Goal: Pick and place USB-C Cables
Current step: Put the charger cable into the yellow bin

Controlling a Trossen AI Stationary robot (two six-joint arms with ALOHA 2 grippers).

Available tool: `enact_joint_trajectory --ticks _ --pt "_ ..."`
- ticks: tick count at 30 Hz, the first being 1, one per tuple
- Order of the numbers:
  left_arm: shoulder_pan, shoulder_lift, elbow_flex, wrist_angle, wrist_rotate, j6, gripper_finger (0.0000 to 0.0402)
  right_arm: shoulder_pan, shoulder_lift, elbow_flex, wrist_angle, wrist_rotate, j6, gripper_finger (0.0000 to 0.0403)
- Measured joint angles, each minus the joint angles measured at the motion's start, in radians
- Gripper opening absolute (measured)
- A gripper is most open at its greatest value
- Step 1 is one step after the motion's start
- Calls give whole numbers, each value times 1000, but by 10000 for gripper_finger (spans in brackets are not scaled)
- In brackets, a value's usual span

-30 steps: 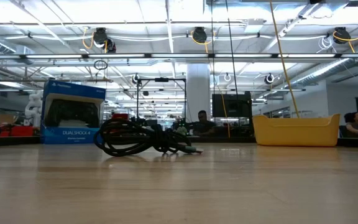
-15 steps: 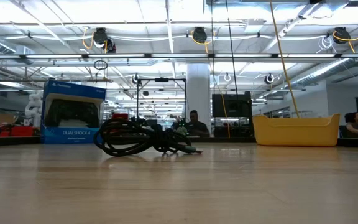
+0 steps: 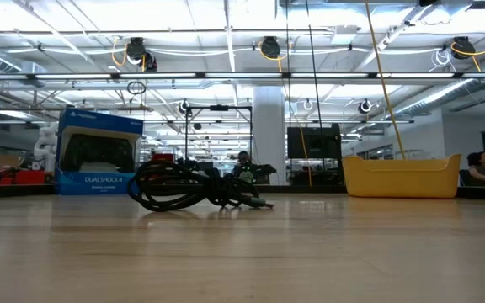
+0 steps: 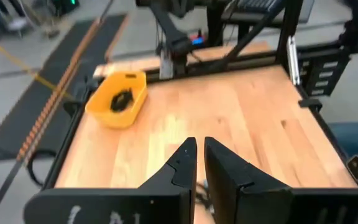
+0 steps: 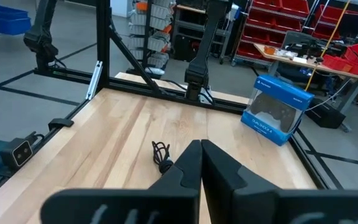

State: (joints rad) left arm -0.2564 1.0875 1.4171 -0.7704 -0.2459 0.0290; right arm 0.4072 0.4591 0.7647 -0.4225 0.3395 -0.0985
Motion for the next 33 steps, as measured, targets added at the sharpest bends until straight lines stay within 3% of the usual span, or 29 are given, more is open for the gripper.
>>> enact_joint_trajectory --ticks 8,17,23,33 --pt "23 130 231 -285 0 -107 35 0 0 0 0 0 0 0" --pt "23 246 364 -573 32 -231 35 0 0 0 -1 -1 0 0" --pt "23 308 347 -649 36 -282 35 0 0 0 -1 -1 0 0" --pt "33 432 203 -588 37 -250 35 0 0 -1 0 -2 8 0"
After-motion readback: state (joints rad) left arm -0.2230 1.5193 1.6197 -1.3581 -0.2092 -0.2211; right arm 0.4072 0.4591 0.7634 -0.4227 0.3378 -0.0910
